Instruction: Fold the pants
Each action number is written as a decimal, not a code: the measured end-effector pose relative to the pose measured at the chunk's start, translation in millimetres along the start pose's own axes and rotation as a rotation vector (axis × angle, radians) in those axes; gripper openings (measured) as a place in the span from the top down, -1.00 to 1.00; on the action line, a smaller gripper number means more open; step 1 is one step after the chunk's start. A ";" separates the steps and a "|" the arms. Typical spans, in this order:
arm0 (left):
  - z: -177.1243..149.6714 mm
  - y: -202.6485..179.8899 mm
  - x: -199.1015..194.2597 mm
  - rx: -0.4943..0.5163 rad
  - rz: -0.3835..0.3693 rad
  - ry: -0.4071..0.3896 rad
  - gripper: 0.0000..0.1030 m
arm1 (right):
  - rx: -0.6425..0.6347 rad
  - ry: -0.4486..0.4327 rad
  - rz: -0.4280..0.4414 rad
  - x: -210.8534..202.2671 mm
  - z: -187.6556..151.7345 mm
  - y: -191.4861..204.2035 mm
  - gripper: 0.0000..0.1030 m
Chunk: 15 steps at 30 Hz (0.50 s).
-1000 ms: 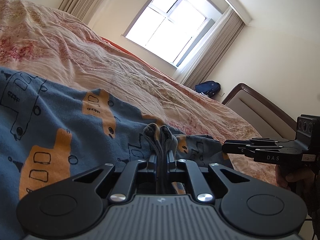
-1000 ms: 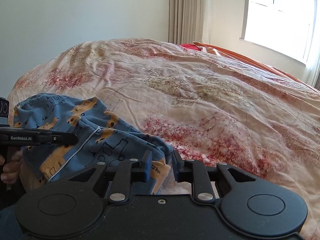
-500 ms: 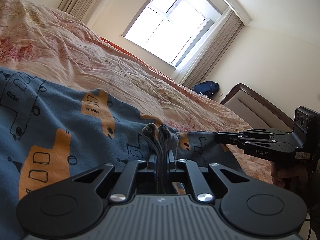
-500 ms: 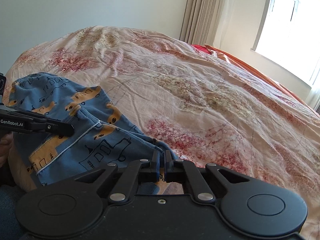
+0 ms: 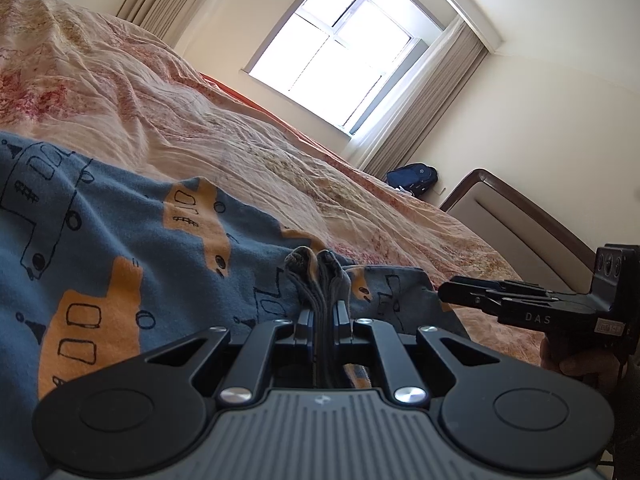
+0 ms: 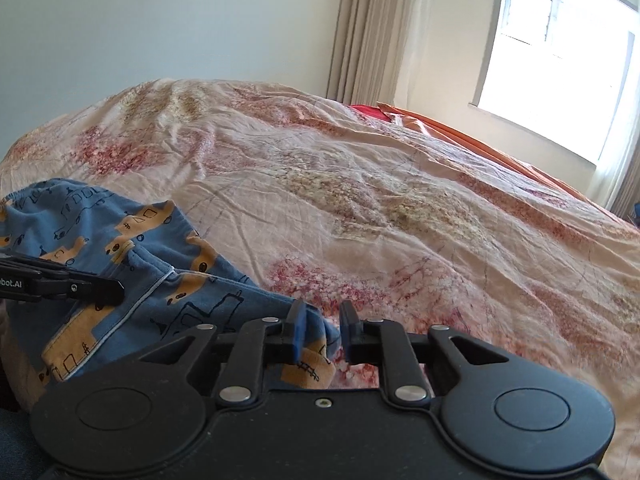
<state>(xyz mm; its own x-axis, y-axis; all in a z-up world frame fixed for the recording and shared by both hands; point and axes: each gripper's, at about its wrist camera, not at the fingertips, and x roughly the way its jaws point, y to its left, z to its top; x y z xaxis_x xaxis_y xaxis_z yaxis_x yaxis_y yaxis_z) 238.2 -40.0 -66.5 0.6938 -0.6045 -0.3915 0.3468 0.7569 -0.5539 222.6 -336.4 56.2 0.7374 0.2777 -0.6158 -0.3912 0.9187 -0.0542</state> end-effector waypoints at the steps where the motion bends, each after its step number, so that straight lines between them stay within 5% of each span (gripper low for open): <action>1: 0.0 -0.1 -0.1 0.000 0.000 0.000 0.85 | 0.045 -0.005 0.001 -7.3 -6.0 -3.2 0.18; 2: 0.0 -0.2 -0.3 0.000 0.000 0.001 0.85 | 0.089 -0.009 0.010 -15.3 -13.5 -5.7 0.01; 5: 0.1 0.2 0.3 -0.003 0.005 0.004 0.85 | 0.157 -0.015 0.005 -35.4 -38.3 -3.1 -0.09; 8: 0.3 -1.6 0.1 -0.006 0.022 0.010 0.84 | 0.173 -0.021 -0.031 -44.3 -62.4 6.6 -0.54; 15: 12.1 -17.7 -16.3 0.014 0.026 0.029 0.85 | 0.231 -0.066 -0.133 -45.7 -82.0 22.9 -0.68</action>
<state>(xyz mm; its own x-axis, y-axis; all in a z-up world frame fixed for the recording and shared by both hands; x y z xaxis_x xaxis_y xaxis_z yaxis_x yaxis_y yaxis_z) 228.4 -40.6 -41.5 0.6843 -0.5911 -0.4270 0.3374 0.7758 -0.5333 134.7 -351.2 18.7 0.8113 0.1609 -0.5620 -0.1579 0.9860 0.0543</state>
